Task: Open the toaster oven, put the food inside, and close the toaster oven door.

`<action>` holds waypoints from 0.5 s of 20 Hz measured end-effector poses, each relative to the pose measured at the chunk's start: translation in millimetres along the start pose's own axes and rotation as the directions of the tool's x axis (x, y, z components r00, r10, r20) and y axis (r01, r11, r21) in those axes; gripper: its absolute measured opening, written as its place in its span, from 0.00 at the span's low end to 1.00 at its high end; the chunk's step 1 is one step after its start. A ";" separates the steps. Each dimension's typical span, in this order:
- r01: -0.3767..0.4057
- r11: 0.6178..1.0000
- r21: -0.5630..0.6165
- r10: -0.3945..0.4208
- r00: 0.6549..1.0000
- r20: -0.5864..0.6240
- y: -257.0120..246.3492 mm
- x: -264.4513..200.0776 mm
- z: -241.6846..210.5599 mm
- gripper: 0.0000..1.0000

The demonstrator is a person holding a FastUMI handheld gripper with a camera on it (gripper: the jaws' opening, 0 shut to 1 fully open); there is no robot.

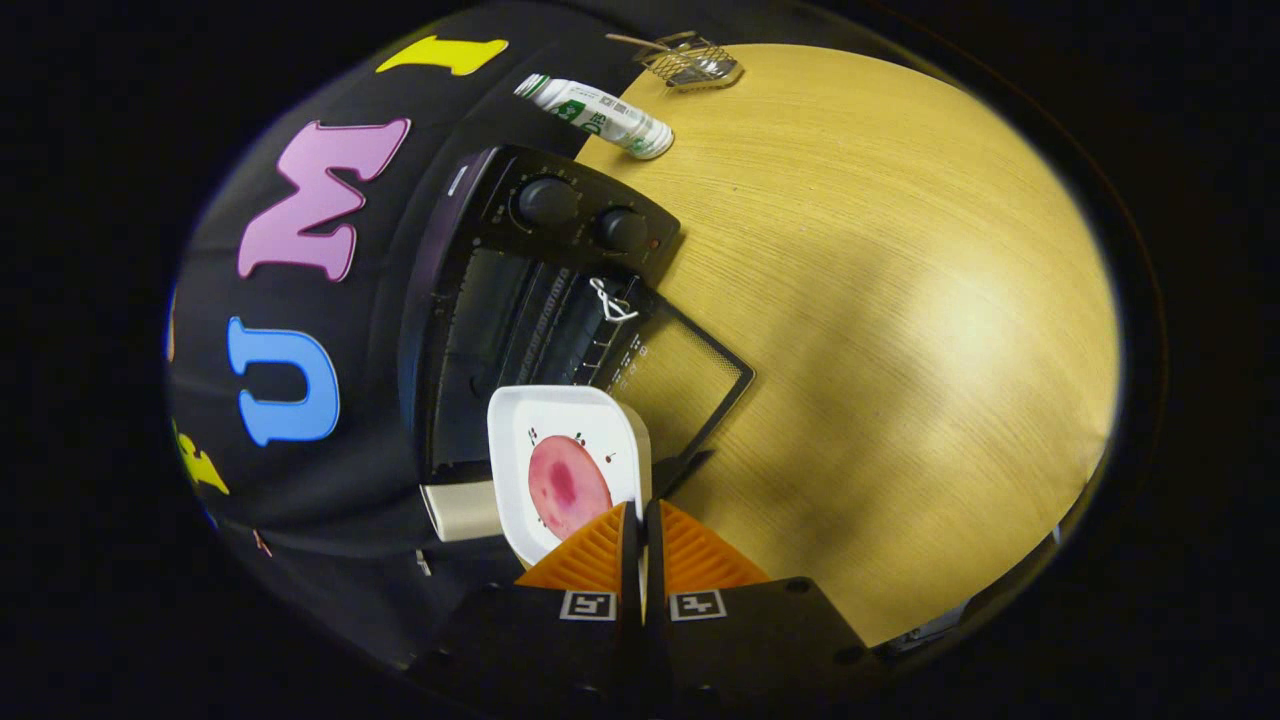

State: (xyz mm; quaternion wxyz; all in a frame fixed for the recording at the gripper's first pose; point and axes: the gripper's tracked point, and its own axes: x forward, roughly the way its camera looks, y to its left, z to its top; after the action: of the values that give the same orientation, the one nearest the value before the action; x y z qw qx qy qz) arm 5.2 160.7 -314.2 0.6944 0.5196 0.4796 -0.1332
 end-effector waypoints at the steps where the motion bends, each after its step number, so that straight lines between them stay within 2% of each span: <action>1: 0.010 0.999 0.033 -0.011 0.999 0.031 3.8 7.7 3.1 0.05; 6: 0.004 0.975 0.221 -0.036 0.989 0.143 36.5 53.9 24.3 0.05; 10: -0.032 0.954 0.299 -0.035 0.976 0.216 62.5 78.5 37.6 0.05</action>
State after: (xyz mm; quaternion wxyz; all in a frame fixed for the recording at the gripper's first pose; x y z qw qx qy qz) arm 107.3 179.9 -340.3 0.6556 0.6009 0.3748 -0.2617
